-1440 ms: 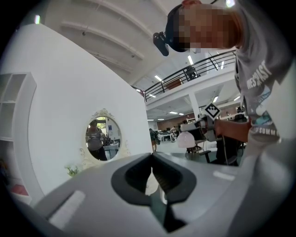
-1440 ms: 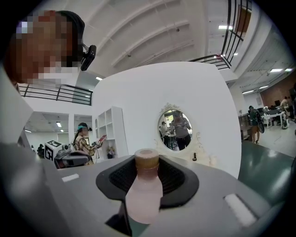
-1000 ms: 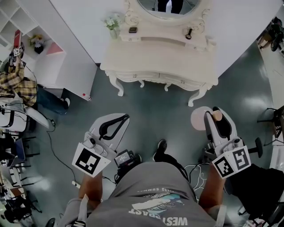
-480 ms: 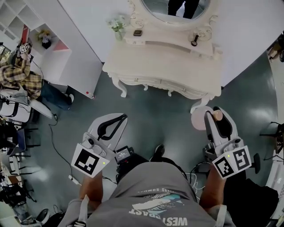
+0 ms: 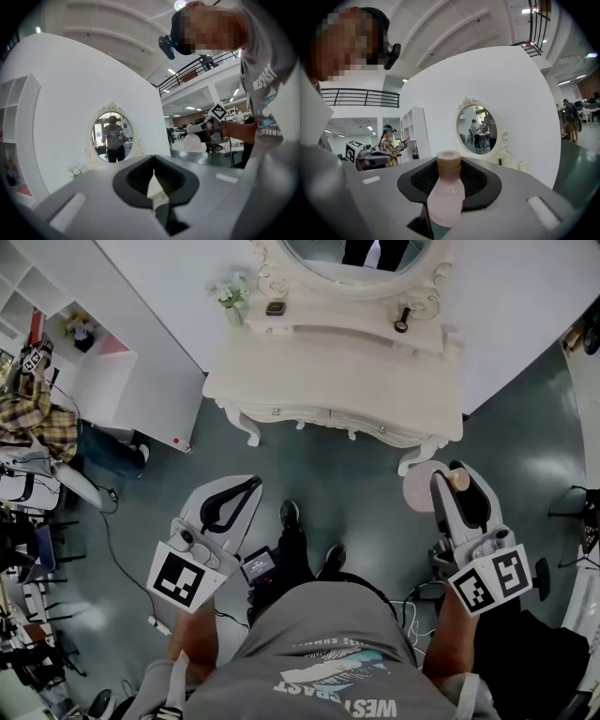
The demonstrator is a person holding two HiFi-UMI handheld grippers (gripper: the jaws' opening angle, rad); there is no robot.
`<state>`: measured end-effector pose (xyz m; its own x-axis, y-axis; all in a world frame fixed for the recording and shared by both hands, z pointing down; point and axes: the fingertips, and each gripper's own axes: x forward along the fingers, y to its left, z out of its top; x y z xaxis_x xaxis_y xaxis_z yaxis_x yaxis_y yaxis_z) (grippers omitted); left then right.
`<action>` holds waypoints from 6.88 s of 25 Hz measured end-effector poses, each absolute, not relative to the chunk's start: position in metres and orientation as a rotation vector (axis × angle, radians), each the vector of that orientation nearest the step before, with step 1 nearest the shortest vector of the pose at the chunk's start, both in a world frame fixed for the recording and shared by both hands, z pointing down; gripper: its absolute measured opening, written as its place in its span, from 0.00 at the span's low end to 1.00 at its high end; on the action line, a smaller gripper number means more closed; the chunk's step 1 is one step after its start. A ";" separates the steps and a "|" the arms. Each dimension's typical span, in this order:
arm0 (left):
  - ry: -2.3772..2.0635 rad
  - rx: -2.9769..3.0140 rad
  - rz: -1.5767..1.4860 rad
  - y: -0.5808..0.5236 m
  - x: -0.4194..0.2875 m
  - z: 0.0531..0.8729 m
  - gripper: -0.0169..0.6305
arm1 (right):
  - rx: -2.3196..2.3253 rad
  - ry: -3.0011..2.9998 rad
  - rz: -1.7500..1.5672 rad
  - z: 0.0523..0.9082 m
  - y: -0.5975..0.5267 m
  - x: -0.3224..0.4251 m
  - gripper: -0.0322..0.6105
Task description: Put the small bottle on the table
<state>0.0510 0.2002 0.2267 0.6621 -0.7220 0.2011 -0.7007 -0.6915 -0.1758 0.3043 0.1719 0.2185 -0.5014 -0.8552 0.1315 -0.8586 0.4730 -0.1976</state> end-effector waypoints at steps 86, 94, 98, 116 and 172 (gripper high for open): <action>1.651 -2.727 -0.499 -0.168 -0.141 0.281 0.03 | 1.025 -2.738 0.445 0.321 -0.314 0.057 0.27; 1.713 -2.723 -0.586 -0.174 -0.141 0.322 0.03 | 0.928 -2.730 0.470 0.385 -0.345 0.035 0.27; 1.741 -2.715 -0.603 -0.169 -0.149 0.340 0.03 | 0.883 -2.725 0.466 0.413 -0.348 0.019 0.27; 1.845 -2.768 -0.612 -0.169 -0.180 0.418 0.03 | 0.752 -2.619 0.506 0.546 -0.370 -0.036 0.27; 1.799 -2.816 -0.585 -0.183 -0.184 0.445 0.03 | 0.684 -2.541 0.500 0.623 -0.363 -0.061 0.35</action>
<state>-0.1837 -0.1830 0.4448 0.3880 -0.8236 0.4136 -0.9093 -0.4153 0.0261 -0.0607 -0.3629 0.6231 -0.7712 -0.3755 0.5140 -0.5424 0.8103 -0.2218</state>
